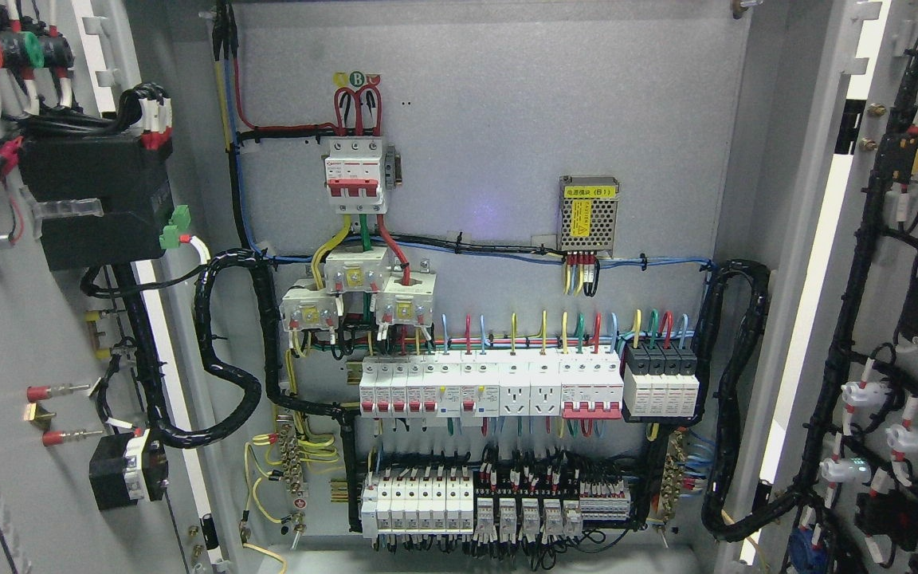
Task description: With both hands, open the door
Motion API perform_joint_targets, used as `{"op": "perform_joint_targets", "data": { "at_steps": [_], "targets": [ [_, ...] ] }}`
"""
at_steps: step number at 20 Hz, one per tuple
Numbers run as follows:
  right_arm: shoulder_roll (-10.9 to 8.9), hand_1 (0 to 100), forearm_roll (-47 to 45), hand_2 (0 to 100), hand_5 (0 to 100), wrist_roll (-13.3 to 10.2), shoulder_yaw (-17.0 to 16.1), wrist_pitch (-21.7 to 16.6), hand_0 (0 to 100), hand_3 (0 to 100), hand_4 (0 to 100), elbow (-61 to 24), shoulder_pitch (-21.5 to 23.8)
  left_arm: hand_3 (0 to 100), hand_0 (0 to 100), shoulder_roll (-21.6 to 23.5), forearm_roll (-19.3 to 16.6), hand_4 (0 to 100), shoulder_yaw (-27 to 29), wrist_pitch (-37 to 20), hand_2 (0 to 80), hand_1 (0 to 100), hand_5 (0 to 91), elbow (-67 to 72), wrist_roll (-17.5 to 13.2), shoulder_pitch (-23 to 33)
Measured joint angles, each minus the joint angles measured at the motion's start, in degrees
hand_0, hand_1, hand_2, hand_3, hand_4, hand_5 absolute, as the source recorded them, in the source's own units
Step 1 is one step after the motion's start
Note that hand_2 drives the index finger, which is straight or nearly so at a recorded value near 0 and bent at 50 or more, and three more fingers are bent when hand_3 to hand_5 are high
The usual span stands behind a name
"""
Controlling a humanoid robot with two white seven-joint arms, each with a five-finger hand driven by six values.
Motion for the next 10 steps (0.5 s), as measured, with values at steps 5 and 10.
{"op": "perform_joint_targets", "data": {
  "at_steps": [5, 10],
  "targets": [
    [-0.44, 0, 0.1, 0, 0, -5.2, -2.1, -0.3, 38, 0, 0, 1.0, 0.4, 0, 0, -0.7, -0.1, 0, -0.1, -2.3, 0.0, 0, 0.0, -5.2, -0.1, 3.4],
    [-1.22, 0, 0.2, 0, 0, -9.8, -4.2, -0.5, 38, 0, 0, 1.6, 2.0, 0, 0, -0.6, -0.1, 0, -1.0, -1.5, 0.0, 0, 0.0, -15.5, -0.2, 9.1]
  ]
}}
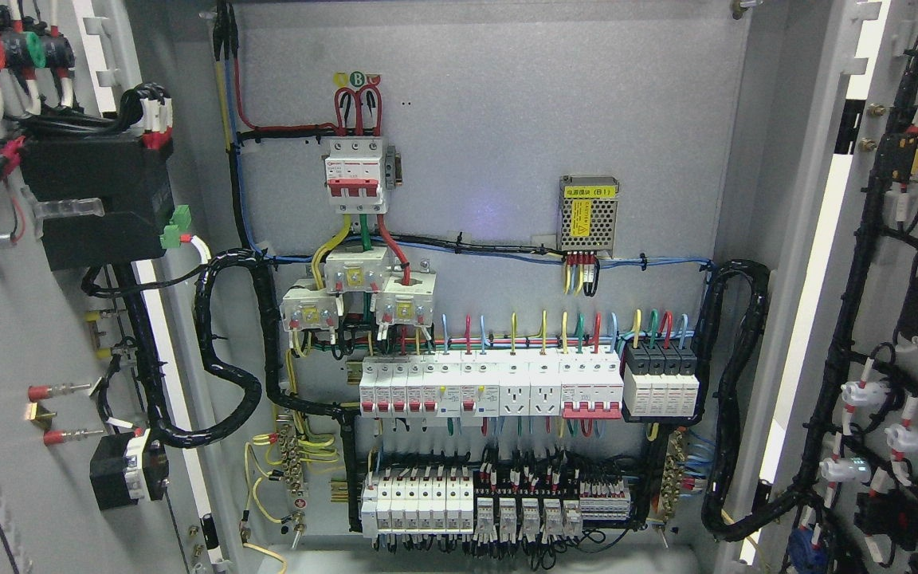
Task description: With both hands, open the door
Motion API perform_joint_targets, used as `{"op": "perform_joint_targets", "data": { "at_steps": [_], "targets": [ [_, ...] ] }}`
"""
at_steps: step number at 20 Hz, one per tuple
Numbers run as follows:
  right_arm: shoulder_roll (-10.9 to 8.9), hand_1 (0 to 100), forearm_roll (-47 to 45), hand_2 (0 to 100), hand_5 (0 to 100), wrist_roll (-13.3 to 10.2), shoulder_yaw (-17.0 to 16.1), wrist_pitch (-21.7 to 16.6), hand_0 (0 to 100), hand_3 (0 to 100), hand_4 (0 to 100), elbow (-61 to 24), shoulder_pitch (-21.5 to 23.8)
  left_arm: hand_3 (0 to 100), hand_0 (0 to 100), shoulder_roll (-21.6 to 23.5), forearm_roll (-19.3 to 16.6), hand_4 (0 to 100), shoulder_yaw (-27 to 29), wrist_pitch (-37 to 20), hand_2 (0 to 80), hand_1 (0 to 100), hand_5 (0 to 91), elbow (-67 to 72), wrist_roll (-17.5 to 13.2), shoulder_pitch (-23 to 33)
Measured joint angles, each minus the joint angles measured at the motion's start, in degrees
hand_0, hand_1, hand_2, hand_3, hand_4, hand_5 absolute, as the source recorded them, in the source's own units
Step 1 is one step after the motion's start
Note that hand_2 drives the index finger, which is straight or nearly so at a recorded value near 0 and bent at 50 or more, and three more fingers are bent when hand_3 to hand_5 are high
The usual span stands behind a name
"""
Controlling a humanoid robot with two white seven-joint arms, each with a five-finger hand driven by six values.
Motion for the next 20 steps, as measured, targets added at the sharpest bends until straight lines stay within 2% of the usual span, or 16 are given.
{"op": "perform_joint_targets", "data": {
  "at_steps": [2, 5, 7, 12, 15, 20],
  "targets": [
    [-0.32, 0, 0.0, 0, 0, -1.9, -0.8, -0.5, 38, 0, 0, 0.1, 1.0, 0, 0, 0.1, 0.1, 0, -0.6, 1.3, 0.0, 0, 0.0, -4.8, 0.0, 1.8],
    [-1.07, 0, 0.0, 0, 0, -5.0, -2.0, -4.1, 38, 0, 0, 0.0, 2.6, 0, 0, 0.3, 0.1, 0, -1.4, 2.2, 0.0, 0, 0.0, -11.8, 0.0, 3.9],
    [-1.47, 0, 0.0, 0, 0, -6.0, -2.6, -6.0, 38, 0, 0, -0.5, 4.0, 0, 0, 0.4, 0.3, 0, -1.9, 2.9, 0.0, 0, 0.0, -16.3, 0.0, 5.1],
    [-3.65, 0, 0.1, 0, 0, -7.3, -4.1, -7.6, 38, 0, 0, -3.7, 8.8, 0, 0, 1.5, 3.1, 0, -4.6, 5.1, 0.0, 0, 0.0, -28.4, 0.3, 9.3],
    [-5.37, 0, 0.2, 0, 0, -8.6, -5.0, -8.1, 38, 0, 0, -6.5, 12.6, 0, 0, 2.6, 5.0, 0, -6.2, 5.5, 0.0, 0, 0.0, -35.1, -0.1, 11.8],
    [-8.64, 0, 2.7, 0, 0, -9.3, -6.5, -12.7, 38, 0, 0, -10.9, 19.1, 0, 0, 4.2, 7.5, 0, -8.3, 5.6, 0.0, 0, 0.0, -46.2, -0.2, 15.1]
  ]
}}
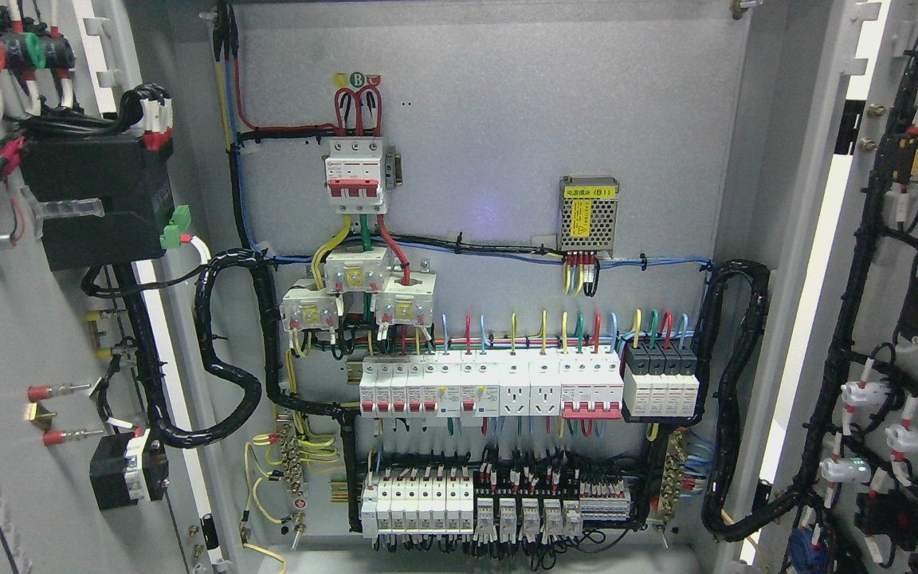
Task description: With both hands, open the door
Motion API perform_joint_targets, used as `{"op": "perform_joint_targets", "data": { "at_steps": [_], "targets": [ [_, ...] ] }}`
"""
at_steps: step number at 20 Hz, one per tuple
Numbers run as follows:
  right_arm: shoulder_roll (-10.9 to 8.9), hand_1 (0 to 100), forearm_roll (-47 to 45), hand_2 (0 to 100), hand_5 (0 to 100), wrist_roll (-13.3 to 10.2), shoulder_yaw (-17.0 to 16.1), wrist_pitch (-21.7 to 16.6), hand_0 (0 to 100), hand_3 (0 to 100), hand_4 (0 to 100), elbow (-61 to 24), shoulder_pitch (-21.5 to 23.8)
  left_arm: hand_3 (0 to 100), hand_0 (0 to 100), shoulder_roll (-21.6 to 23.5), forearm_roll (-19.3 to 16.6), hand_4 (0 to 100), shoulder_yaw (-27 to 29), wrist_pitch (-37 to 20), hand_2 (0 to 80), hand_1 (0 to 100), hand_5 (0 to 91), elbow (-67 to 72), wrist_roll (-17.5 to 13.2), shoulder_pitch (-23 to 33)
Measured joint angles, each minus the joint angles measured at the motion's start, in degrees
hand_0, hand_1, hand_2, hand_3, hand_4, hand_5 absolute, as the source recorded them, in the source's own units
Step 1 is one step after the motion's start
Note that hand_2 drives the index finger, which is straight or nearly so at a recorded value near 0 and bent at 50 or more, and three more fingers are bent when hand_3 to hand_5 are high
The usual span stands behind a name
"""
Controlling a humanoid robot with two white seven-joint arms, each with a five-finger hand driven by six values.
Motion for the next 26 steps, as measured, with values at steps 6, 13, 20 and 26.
{"op": "perform_joint_targets", "data": {
  "at_steps": [6, 13, 20, 26],
  "targets": [
    [-4.21, 0, 2.3, 0, 0, -0.2, -2.7, -7.4, 38, 0, 0, -5.1, 9.0, 0, 0, 1.5, 1.3, 0, -1.7, -0.9, 0.0, 0, 0.0, -11.6, 0.0, 2.9],
    [-8.56, 0, 3.2, 0, 0, -0.3, -6.9, -17.6, 38, 0, 0, -10.7, 16.3, 0, 0, 3.1, 1.7, 0, -3.8, -7.7, 0.0, 0, 0.0, -22.4, -0.1, 6.3],
    [-12.35, 0, 3.4, 0, 0, -0.5, -11.1, -23.1, 38, 0, 0, -15.3, 20.2, 0, 0, 4.0, 1.3, 0, -5.1, -18.4, 0.0, 0, 0.0, -29.1, -0.1, 6.7],
    [-15.02, 0, 3.5, 0, 0, -0.2, -16.1, -25.1, 38, 0, 0, -18.2, 22.3, 0, 0, 4.2, 0.9, 0, -5.5, -27.2, 0.0, 0, 0.0, -32.5, 0.3, 4.1]
  ]
}}
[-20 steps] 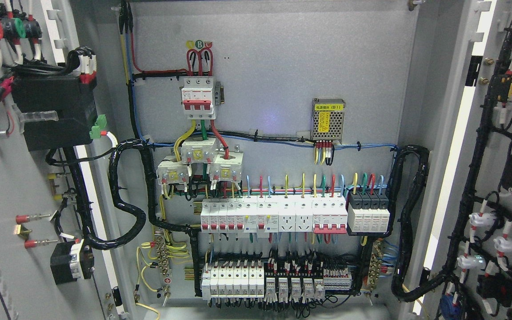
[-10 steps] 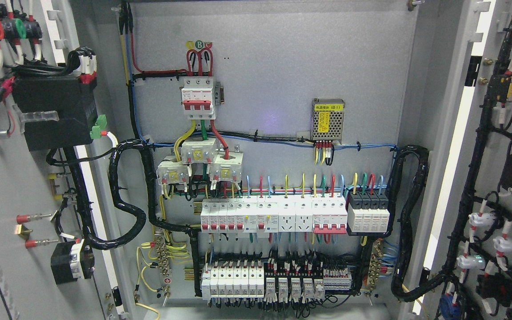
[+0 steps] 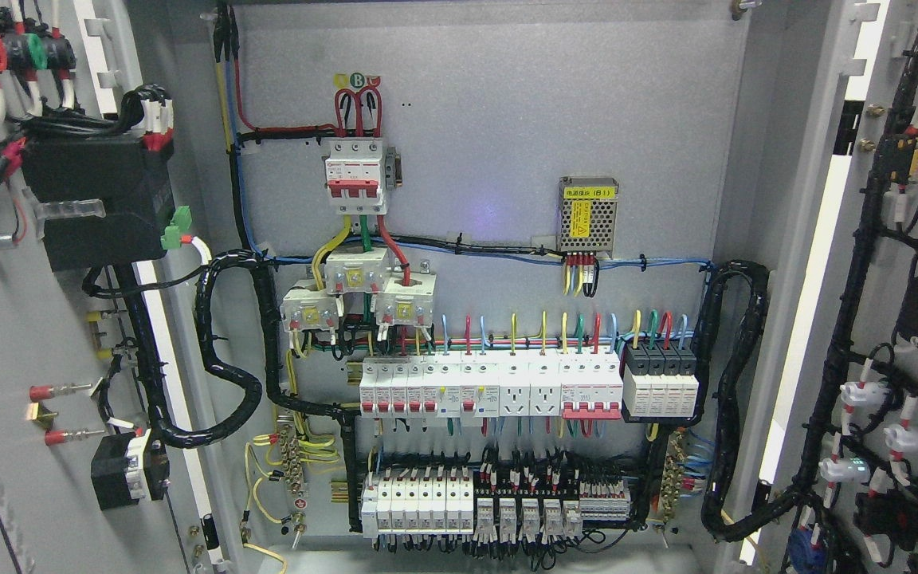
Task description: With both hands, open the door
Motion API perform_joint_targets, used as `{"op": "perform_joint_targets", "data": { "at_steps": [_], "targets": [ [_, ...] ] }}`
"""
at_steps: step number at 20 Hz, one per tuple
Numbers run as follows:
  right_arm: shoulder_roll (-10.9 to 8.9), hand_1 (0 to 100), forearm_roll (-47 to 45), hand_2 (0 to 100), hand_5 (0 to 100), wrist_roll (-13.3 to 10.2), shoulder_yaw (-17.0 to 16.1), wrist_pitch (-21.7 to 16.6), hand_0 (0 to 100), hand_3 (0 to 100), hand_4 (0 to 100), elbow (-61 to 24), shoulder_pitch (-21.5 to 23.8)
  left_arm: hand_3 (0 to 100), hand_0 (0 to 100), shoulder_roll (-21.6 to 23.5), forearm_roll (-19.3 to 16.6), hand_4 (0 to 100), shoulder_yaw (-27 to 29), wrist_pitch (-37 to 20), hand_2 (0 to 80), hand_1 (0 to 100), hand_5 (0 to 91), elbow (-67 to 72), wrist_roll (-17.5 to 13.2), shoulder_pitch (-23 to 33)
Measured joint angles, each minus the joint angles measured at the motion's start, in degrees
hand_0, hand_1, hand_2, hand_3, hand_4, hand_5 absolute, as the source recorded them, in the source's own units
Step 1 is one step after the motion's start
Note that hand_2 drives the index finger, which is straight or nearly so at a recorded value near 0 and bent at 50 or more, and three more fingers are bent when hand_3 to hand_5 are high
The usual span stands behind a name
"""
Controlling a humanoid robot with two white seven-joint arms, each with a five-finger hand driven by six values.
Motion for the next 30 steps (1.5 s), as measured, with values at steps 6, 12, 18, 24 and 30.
{"op": "perform_joint_targets", "data": {
  "at_steps": [6, 12, 18, 24, 30],
  "targets": [
    [-2.60, 0, 0.0, 0, 0, 0.0, -4.3, -1.4, 38, 0, 0, -1.8, 1.0, 0, 0, 0.1, -0.1, 0, -0.2, -8.4, 0.0, 0, 0.0, -2.9, 0.3, -3.0],
    [-4.52, 0, -0.4, 0, 0, 0.2, -7.5, -2.2, 38, 0, 0, -3.1, 1.3, 0, 0, -0.4, -0.2, 0, -0.1, -11.3, 0.0, 0, 0.0, -6.1, 0.4, -5.6],
    [-6.02, 0, -3.0, 0, 0, -1.9, -10.0, -1.9, 38, 0, 0, -3.8, 1.3, 0, 0, -2.0, -0.2, 0, 0.3, -11.6, 0.0, 0, 0.0, -9.3, 0.4, -7.1],
    [-7.27, 0, -6.1, 0, 0, -2.6, -12.2, -1.6, 38, 0, 0, -4.2, 1.2, 0, 0, -4.1, -0.2, 0, 1.3, -11.6, 0.0, 0, 0.0, -11.7, 0.4, -9.8],
    [-8.51, 0, -9.0, 0, 0, -3.0, -14.1, -1.2, 38, 0, 0, -4.3, 1.2, 0, 0, -5.5, -0.2, 0, 2.0, -11.7, 0.0, 0, 0.0, -13.5, 0.4, -13.0]
  ]
}}
